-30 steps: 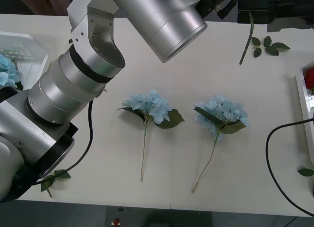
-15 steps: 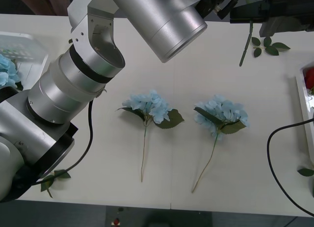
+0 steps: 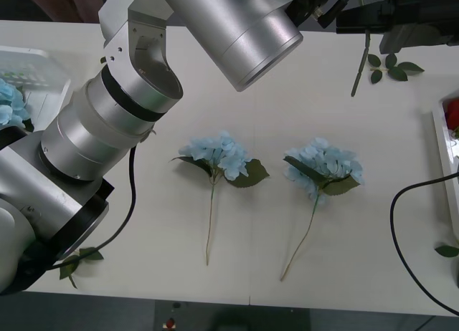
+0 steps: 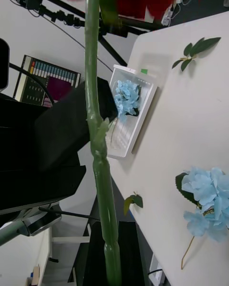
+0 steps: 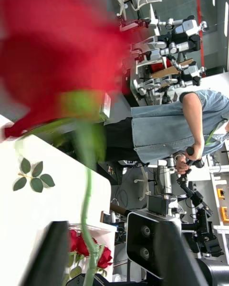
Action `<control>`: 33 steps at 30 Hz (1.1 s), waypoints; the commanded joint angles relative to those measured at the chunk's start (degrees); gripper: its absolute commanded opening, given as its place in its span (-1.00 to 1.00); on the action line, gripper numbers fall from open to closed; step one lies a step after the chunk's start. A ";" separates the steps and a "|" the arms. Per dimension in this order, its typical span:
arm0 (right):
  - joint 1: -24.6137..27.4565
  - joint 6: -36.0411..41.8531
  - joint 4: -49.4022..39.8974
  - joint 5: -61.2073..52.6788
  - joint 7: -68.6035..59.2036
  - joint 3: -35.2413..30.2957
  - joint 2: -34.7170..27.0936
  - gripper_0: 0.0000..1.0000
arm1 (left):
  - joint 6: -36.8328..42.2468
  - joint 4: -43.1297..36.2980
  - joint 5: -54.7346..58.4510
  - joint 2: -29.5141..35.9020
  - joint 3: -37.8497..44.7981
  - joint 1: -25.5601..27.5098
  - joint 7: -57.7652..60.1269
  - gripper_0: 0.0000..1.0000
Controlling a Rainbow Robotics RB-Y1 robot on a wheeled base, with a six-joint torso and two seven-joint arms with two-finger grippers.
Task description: Put the red flowers into the right box and the blue flowers into the left box
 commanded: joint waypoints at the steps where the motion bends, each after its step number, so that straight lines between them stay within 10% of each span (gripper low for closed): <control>1: -2.49 1.06 -1.11 0.09 0.43 -2.42 -0.10 -1.00 | -0.55 -2.00 -0.35 -0.12 0.87 -2.01 0.82 1.00; 33: 5.51 10.82 -1.29 17.84 1.31 -13.85 -19.17 -1.00 | -1.95 -6.04 4.66 2.61 1.40 4.94 -2.08 1.00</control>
